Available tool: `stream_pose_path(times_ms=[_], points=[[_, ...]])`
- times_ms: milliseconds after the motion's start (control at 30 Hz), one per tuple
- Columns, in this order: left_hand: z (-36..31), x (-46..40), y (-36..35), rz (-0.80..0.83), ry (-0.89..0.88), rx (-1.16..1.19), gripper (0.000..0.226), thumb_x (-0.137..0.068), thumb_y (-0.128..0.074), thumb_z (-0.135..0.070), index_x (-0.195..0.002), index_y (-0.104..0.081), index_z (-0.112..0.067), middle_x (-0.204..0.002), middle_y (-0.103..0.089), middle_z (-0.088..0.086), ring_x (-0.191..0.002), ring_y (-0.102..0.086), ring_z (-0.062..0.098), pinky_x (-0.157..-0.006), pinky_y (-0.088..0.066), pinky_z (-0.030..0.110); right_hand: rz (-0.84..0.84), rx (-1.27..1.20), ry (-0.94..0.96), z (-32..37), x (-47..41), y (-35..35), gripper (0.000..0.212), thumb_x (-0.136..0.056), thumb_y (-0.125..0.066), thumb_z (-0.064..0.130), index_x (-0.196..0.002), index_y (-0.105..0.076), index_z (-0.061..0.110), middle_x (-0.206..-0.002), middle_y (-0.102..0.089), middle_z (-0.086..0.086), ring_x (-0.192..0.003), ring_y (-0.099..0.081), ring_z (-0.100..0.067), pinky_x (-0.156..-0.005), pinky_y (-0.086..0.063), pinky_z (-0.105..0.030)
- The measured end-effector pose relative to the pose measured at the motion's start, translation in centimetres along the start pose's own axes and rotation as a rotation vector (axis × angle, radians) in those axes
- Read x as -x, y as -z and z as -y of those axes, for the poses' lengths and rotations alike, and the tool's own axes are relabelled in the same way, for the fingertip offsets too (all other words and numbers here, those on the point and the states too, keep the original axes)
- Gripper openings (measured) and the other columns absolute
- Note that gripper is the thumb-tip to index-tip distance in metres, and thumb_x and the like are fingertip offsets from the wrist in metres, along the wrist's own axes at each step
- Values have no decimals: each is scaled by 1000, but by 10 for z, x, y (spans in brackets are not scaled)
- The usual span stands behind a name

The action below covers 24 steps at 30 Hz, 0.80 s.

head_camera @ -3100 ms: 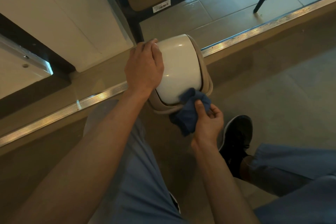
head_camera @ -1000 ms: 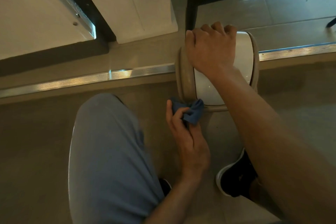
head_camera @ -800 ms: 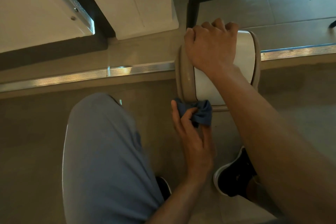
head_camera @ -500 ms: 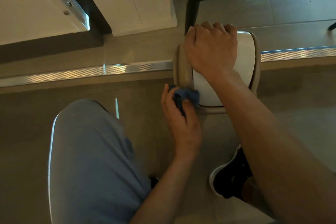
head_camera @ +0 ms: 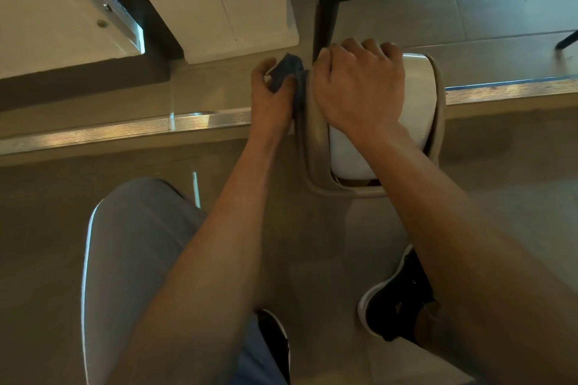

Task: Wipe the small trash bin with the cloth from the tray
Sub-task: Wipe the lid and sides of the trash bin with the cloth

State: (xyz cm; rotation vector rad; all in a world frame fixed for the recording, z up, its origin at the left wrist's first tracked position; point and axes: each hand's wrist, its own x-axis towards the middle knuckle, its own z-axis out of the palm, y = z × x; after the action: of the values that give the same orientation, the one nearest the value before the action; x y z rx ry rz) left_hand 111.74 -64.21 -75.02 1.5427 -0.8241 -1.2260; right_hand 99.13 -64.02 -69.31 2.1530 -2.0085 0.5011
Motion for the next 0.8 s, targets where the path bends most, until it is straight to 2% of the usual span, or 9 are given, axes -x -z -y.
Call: stream_pose_path(times_ms=[133, 267, 333, 433, 533, 600, 633, 733, 800], points=[[15, 47, 2, -68, 58, 71, 33, -101, -57, -13, -132, -47, -16, -127, -62, 12, -113, -63, 21, -86, -54, 23, 36, -3, 17, 0, 1, 3, 49, -104, -28, 31, -94, -72, 12, -101, -74, -9, -97, -66, -29, -101, -41, -46], [38, 102, 11, -104, 69, 46, 32, -101, -58, -16, -132, -50, -18, -127, -63, 10, -115, -63, 21, -95, -53, 37, 5, -26, 3, 0, 3, 4, 48, -103, -30, 30, -91, -72, 10, -98, -74, -10, -93, -67, -30, -98, -41, -46], [30, 88, 12, -76, 59, 20, 36, -100, -59, -17, -134, -51, -15, -128, -63, 8, -118, -62, 22, -96, -54, 34, 6, -28, 17, 0, 4, 3, 48, -104, -29, 31, -92, -72, 11, -98, -74, -10, -93, -67, -30, -98, -42, -46], [6, 29, 7, 14, 103, -98, 42, -101, -57, -25, -140, -50, -11, -129, -62, 6, -116, -62, 20, -84, -54, 23, -6, -30, 28, -1, 4, 1, 48, -104, -30, 32, -93, -73, 12, -98, -74, -9, -92, -67, -28, -98, -43, -45], [-9, -10, 0, 57, 107, -157, 43, -102, -57, -31, -139, -53, -11, -129, -64, 8, -116, -63, 22, -92, -55, 28, 9, -41, 30, -1, 2, 1, 49, -103, -30, 34, -95, -74, 14, -98, -74, -7, -93, -67, -26, -98, -43, -44], [-3, 1, -2, 36, 95, -153, 40, -103, -55, -28, -138, -54, -8, -127, -64, 7, -114, -63, 20, -85, -53, 17, 6, -37, 25, 0, 2, 1, 48, -103, -31, 35, -93, -73, 14, -97, -74, -7, -92, -67, -26, -97, -44, -44], [5, 15, 2, 18, 90, -132, 38, -103, -54, -27, -136, -54, -8, -125, -64, 7, -114, -63, 20, -84, -53, 17, 0, -32, 20, 0, 2, 1, 47, -102, -31, 34, -92, -73, 14, -96, -74, -7, -91, -67, -26, -96, -44, -44], [26, 60, 13, 30, 91, -32, 33, -102, -55, -33, -130, -57, -15, -123, -67, 7, -114, -65, 22, -92, -55, 33, -12, -16, 9, 0, 3, 0, 47, -102, -32, 32, -89, -73, 13, -93, -74, -7, -88, -67, -28, -94, -44, -45], [19, 43, 11, 28, 103, -69, 33, -103, -54, -30, -131, -57, -14, -122, -67, 7, -112, -65, 21, -85, -55, 27, -20, -14, 10, 1, 3, -1, 47, -102, -32, 32, -88, -73, 13, -92, -74, -8, -87, -67, -28, -93, -45, -46]])
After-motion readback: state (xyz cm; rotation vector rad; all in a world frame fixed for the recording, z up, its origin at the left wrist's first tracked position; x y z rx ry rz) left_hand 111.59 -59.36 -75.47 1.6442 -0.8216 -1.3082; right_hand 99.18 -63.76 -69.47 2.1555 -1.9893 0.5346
